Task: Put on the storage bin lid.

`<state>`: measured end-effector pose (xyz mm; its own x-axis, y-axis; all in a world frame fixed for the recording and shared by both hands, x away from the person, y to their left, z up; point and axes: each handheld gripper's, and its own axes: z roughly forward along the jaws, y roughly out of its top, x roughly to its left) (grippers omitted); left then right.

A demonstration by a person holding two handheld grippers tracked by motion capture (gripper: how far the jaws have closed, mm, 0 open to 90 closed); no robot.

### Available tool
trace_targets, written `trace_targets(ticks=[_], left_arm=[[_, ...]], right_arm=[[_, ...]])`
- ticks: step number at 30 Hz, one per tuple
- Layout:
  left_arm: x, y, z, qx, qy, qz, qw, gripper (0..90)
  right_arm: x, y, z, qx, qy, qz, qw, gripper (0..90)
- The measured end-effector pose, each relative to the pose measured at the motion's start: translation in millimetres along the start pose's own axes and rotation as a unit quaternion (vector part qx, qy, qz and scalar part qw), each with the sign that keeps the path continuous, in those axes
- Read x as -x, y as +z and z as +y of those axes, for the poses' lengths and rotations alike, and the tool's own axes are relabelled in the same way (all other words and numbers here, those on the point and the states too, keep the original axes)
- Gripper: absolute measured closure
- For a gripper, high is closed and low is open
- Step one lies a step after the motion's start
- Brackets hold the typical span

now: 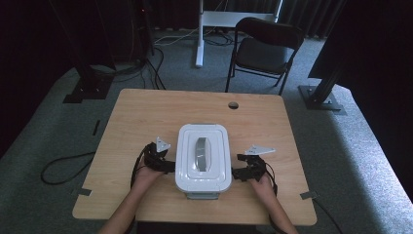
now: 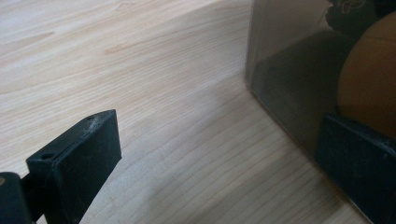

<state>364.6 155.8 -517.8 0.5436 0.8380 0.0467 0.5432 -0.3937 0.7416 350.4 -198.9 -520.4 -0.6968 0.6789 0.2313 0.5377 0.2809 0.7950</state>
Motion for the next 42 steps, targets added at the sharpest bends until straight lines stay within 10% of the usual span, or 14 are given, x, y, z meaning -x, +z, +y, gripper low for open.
trace_targets(ticks=[32, 42], left_arm=[[3.7, 13.1, 16.5, 0.007, -0.012, 0.002, 0.9999, 2.1], [-8.5, 8.9, 6.9, 0.006, -0.015, -0.032, 0.9994, 1.9]], right_arm=[[34.7, 8.2, 24.6, 0.004, 0.014, -0.005, 0.9999, 16.7], [33.6, 2.4, 13.2, 0.028, 0.004, -0.105, 0.9941, 11.8]])
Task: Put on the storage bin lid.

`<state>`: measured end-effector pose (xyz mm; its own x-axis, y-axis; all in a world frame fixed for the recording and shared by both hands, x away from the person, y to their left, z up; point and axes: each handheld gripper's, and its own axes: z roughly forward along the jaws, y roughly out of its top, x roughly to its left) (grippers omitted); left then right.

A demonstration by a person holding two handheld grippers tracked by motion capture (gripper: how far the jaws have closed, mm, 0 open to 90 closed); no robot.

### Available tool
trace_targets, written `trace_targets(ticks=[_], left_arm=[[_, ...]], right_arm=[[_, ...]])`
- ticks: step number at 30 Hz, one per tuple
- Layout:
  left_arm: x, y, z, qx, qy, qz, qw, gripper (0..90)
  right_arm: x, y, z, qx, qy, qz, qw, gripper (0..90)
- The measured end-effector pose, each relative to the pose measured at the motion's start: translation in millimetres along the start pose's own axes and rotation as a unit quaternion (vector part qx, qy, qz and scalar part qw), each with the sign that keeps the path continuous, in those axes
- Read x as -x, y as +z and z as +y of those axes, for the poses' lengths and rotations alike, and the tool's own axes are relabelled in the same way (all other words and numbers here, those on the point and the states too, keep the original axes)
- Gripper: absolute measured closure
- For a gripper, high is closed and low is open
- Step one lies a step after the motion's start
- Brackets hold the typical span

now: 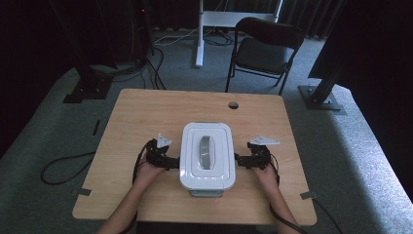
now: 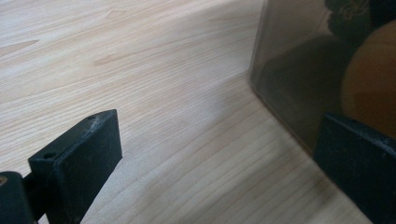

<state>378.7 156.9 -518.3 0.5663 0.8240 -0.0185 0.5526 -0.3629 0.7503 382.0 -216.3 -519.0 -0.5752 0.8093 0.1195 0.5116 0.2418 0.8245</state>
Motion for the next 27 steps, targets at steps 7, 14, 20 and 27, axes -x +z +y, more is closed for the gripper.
trace_targets(ticks=[7, 14, 20, 27], left_arm=[[-2.9, -5.3, -0.5, 0.006, 0.007, -0.004, 1.0000, 1.9], [-3.4, -10.2, -0.7, 0.014, 0.007, -0.003, 0.9999, 1.9], [-4.4, -13.7, -1.8, 0.018, 0.008, 0.001, 0.9998, 1.9], [-9.9, -23.1, -6.7, 0.033, 0.006, 0.008, 0.9994, 1.9]], right_arm=[[-3.6, -3.7, -3.1, 0.005, 0.004, -0.002, 1.0000, 11.8], [-3.9, -4.4, -5.2, 0.003, 0.008, 0.005, 1.0000, 11.8], [-4.6, -5.8, -6.4, 0.004, 0.008, 0.004, 1.0000, 11.8], [-2.4, -11.6, -7.4, 0.012, 0.017, -0.001, 0.9998, 11.8]])
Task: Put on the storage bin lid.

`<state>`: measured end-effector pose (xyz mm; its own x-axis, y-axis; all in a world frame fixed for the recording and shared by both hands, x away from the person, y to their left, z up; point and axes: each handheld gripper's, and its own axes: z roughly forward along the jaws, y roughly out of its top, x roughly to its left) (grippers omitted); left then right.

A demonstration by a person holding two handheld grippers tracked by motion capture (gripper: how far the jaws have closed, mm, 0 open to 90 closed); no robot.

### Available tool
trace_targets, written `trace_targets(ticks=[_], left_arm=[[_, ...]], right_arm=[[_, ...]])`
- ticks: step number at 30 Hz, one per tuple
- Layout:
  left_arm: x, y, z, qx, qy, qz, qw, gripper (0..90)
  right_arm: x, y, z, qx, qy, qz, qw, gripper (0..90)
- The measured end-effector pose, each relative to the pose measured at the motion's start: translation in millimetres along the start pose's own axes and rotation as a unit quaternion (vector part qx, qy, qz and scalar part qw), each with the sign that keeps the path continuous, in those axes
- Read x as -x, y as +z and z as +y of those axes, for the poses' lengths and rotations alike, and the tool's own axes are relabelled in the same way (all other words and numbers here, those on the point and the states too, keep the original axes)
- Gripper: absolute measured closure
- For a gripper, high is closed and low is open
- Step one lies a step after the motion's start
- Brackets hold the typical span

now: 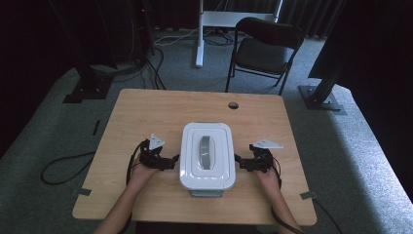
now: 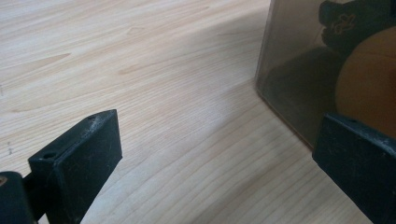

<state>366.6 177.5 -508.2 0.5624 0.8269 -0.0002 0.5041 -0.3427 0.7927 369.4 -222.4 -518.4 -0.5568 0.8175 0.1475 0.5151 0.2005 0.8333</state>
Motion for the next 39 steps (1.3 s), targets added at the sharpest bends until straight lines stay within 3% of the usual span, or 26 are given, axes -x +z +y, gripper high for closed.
trace_targets(ticks=[19, 27, 39], left_arm=[[-21.0, -26.8, -24.7, 0.010, -0.019, 0.039, 0.9990, 1.9], [-29.9, -36.5, -40.8, 0.009, -0.035, 0.049, 0.9981, 1.9], [-43.6, -54.5, -60.9, 0.005, -0.055, 0.077, 0.9955, 1.9]], right_arm=[[12.9, -21.5, -11.3, 0.009, 0.013, -0.025, 0.9996, 11.8], [20.4, -33.5, -23.8, 0.005, 0.017, -0.052, 0.9985, 11.8], [31.7, -50.4, -37.4, 0.008, 0.036, -0.072, 0.9967, 11.8]])
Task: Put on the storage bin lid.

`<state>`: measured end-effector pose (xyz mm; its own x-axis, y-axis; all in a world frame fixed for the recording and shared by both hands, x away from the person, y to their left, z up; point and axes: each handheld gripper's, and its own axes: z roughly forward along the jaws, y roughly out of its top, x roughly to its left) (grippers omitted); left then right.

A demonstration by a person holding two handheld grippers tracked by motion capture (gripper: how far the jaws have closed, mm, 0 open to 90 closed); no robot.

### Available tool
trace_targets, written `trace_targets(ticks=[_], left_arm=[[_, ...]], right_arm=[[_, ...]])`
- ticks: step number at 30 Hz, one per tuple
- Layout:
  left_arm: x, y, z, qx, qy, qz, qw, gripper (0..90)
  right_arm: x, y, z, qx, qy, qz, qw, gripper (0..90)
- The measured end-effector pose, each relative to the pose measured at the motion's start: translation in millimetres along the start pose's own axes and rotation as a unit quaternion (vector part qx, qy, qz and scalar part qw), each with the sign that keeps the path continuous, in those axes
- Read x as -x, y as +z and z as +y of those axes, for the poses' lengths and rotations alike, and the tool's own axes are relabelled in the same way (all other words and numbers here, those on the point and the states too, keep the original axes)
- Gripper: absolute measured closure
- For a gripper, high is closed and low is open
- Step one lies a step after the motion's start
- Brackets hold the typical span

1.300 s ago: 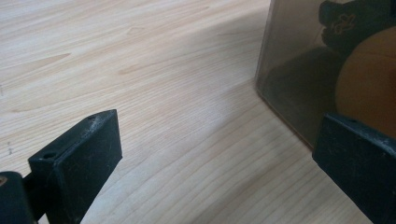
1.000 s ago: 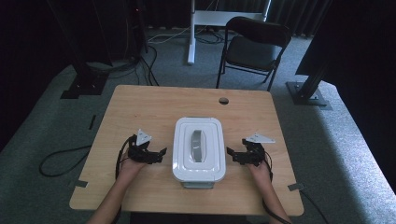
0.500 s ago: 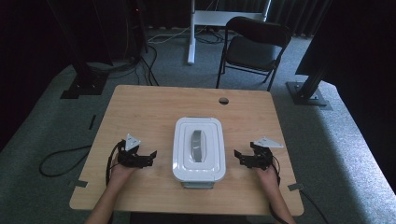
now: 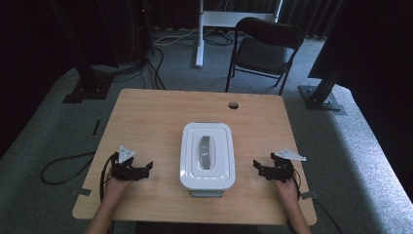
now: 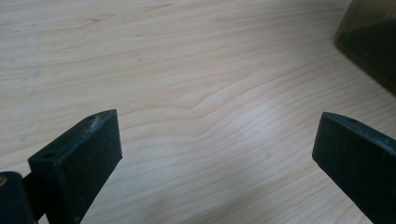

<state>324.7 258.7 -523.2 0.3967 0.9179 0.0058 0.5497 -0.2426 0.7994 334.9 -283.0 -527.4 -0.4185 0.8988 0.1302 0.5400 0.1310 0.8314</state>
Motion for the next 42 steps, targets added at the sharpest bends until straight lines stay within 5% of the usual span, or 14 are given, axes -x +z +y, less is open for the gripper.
trace_targets(ticks=[11, 28, 35, 42], left_arm=[[-21.4, -12.2, -16.5, -0.008, -0.039, 0.031, 0.9987, 1.9], [-37.1, -24.7, -34.2, -0.033, -0.075, 0.063, 0.9946, 1.9], [-41.3, -28.1, -40.1, -0.046, -0.084, 0.077, 0.9924, 1.9], [-46.9, -28.7, -44.8, -0.064, -0.108, 0.098, 0.9873, 1.9]], right_arm=[[9.4, -17.8, -10.1, 0.001, 0.007, -0.030, 0.9995, 11.8], [24.8, -41.7, -27.7, -0.008, 0.029, -0.068, 0.9972, 11.8], [27.6, -43.1, -32.6, -0.023, 0.035, -0.092, 0.9949, 11.8], [29.7, -40.9, -34.7, -0.050, 0.055, -0.136, 0.9879, 11.9]])
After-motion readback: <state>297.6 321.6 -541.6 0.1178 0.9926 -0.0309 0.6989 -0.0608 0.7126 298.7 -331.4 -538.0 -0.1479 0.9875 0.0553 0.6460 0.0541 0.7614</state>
